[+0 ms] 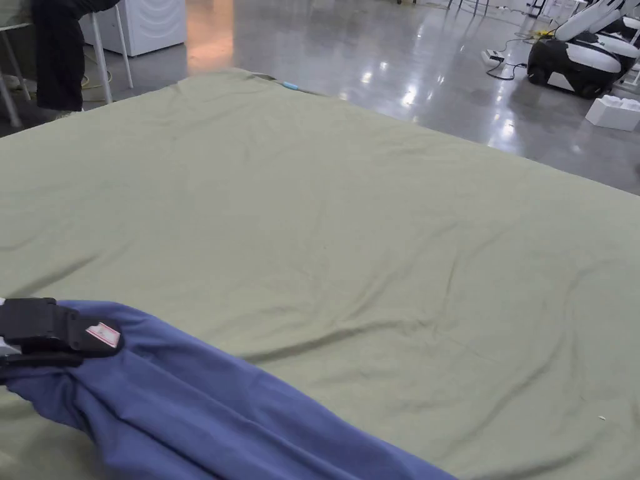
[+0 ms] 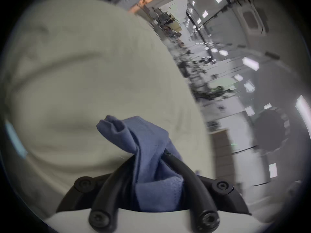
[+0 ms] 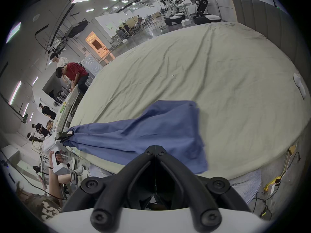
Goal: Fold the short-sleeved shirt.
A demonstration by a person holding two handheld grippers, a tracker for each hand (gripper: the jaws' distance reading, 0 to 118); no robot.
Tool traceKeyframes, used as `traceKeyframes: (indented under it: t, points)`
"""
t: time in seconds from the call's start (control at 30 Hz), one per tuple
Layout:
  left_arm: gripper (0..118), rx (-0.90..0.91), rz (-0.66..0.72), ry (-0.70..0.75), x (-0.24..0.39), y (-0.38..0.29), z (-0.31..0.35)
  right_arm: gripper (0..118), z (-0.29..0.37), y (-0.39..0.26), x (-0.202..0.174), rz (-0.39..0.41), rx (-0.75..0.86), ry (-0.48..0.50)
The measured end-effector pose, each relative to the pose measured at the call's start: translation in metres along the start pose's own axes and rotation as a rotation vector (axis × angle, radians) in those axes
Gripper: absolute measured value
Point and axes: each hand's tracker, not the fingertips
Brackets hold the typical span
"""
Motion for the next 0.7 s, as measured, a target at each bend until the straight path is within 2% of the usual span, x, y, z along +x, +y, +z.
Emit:
traceKeyframes:
  t: [0.1,0.17,0.27,0.33,0.47,0.6,0.63,0.67,0.7]
  points:
    - [11,-0.030,-0.188,0.190,0.041,-0.010,-0.011,2,-0.003,-0.002,0.006,-0.018,0.005,0.018]
    - [11,-0.067,-0.274,0.153,0.068,-0.027,-0.027,2,-0.005,-0.003,0.009,-0.033,0.006,0.034]
    - [11,-0.190,-0.261,-0.057,0.097,-0.054,-0.057,2,-0.006,-0.006,0.016,-0.046,-0.007,0.049]
    - [11,-0.288,-0.300,-0.150,0.127,-0.084,-0.086,2,-0.004,-0.008,0.020,-0.047,-0.009,0.050]
    - [11,-0.437,-0.447,-0.213,0.176,-0.133,-0.139,2,0.003,-0.012,0.032,-0.079,0.011,0.061]
    - [12,-0.558,-0.496,-0.194,0.196,-0.171,-0.182,2,0.009,-0.018,0.040,-0.084,0.028,0.046]
    - [14,-0.550,-0.501,-0.173,0.198,-0.180,-0.187,2,0.009,-0.019,0.042,-0.084,0.035,0.040]
    - [26,-0.541,-0.499,-0.166,0.200,-0.187,-0.190,2,0.009,-0.020,0.043,-0.083,0.037,0.038]
    - [45,-0.540,-0.493,-0.177,0.199,-0.191,-0.188,2,0.009,-0.020,0.044,-0.085,0.038,0.039]
